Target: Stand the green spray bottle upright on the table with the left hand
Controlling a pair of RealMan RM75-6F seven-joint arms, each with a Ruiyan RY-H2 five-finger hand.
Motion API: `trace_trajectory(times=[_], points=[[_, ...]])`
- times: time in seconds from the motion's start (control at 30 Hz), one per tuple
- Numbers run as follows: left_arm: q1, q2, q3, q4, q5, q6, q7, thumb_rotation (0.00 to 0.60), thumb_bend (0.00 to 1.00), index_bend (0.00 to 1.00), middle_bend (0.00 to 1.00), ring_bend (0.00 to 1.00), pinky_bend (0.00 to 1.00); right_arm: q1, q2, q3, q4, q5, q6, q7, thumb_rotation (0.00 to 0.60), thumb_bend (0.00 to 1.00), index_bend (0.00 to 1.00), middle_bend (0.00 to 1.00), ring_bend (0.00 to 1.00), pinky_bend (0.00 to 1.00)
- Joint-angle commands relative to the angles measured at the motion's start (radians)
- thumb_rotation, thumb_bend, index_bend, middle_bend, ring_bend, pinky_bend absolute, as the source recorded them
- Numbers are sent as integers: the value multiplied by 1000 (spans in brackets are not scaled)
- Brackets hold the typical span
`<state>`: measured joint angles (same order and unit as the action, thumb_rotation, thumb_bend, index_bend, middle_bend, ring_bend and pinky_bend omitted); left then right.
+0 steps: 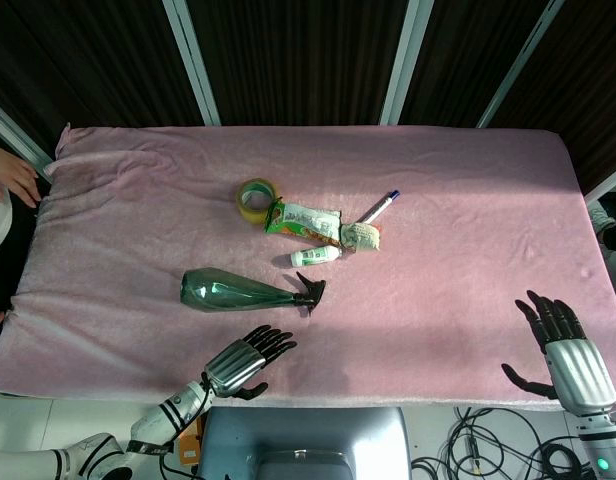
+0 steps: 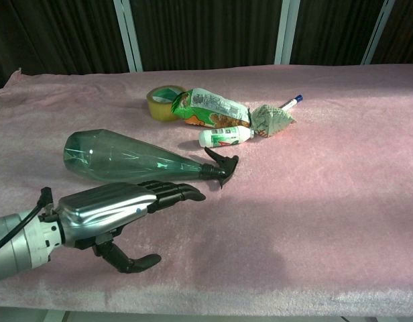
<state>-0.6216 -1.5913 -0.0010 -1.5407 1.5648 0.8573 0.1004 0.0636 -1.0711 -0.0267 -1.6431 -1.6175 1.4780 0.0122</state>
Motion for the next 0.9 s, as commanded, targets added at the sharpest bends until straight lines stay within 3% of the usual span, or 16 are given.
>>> trace_trajectory(times=[0.03, 0.27, 0.4, 0.5, 0.63, 0.77, 0.9], points=[[0, -1, 1, 4, -8, 9, 2, 600, 390, 0, 14, 0, 0, -6, -8, 13, 3, 14, 16, -16, 600, 368, 0, 0, 0, 0], [-6, 2, -7, 7, -39, 18, 6, 600, 390, 0, 14, 0, 0, -8, 1, 16, 3, 8, 24, 13, 600, 368, 0, 0, 0, 0], [-27, -3, -44, 13, -4, 64, -132, 600, 390, 0, 16, 0, 0, -19, 8, 23, 6, 14, 48, 32, 600, 367, 0, 0, 0, 0], [-41, -45, -79, 76, 37, 135, -132, 600, 390, 0, 32, 0, 0, -30, -1, 41, 14, 37, 72, 24, 600, 368, 0, 0, 0, 0], [-68, -128, -135, 171, 26, 174, -8, 600, 391, 0, 81, 0, 0, -30, 13, 40, 12, 41, 63, 55, 600, 368, 0, 0, 0, 0], [-106, -194, -184, 235, -59, 125, 221, 600, 386, 10, 118, 0, 0, -28, 25, 37, 17, 37, 55, 86, 600, 368, 0, 0, 0, 0], [-132, -253, -223, 273, -162, 88, 352, 600, 357, 57, 134, 0, 0, -24, 36, 41, 19, 46, 44, 109, 600, 368, 0, 0, 0, 0]])
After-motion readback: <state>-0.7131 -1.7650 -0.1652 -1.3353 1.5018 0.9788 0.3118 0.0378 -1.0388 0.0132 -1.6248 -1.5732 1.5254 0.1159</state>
